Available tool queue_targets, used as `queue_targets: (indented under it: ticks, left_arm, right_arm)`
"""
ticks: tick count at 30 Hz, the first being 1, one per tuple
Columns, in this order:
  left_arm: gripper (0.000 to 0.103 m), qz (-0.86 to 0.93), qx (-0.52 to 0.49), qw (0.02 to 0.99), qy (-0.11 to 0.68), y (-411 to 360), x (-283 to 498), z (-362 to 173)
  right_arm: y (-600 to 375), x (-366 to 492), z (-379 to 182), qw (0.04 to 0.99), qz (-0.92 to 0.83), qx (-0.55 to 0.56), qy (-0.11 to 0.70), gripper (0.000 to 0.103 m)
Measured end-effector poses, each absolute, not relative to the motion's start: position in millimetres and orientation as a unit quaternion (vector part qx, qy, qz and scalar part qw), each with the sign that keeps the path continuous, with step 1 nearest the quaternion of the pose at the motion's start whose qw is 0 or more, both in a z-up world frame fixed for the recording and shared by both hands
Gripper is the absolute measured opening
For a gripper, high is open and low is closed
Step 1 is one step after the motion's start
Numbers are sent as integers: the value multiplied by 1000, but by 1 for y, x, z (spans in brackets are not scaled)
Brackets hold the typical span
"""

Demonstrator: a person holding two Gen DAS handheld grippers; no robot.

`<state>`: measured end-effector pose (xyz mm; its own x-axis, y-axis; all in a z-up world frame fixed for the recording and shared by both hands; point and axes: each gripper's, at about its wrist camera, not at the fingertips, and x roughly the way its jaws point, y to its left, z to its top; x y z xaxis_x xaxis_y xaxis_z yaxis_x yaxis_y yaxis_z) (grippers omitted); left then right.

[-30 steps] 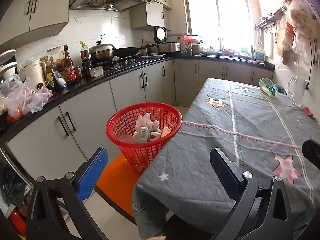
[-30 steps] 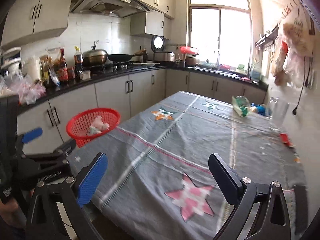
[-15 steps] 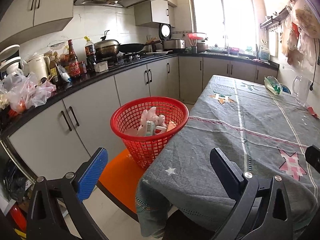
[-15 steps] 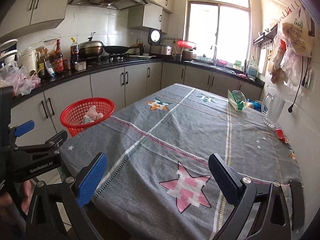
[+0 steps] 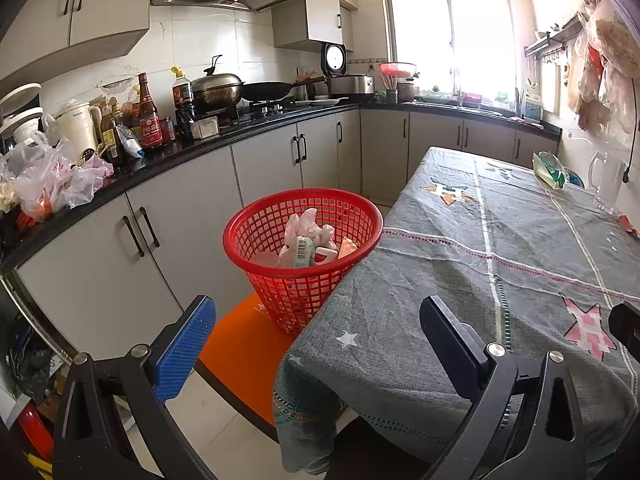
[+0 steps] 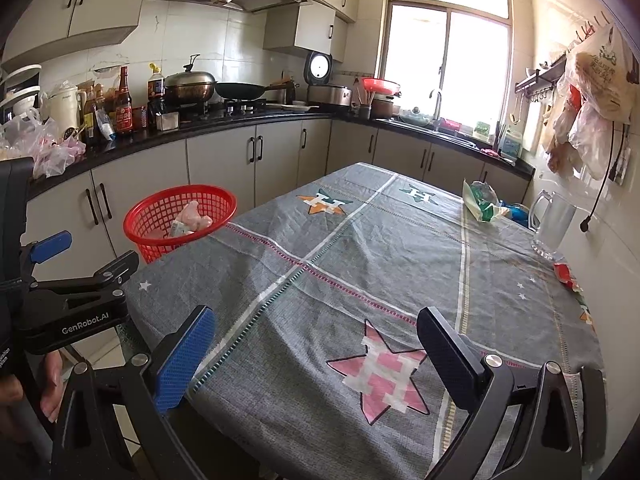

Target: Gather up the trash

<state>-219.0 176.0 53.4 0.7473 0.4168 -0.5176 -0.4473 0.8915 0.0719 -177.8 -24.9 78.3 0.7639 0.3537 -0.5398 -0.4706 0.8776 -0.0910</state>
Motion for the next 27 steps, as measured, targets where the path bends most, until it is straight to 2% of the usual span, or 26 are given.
queue_targets:
  ticks: [27]
  left_arm:
    - [102,239,-34,931,273,187,-221,49]
  right_arm:
    - [-23,-173,73,928,225,-114,274,103]
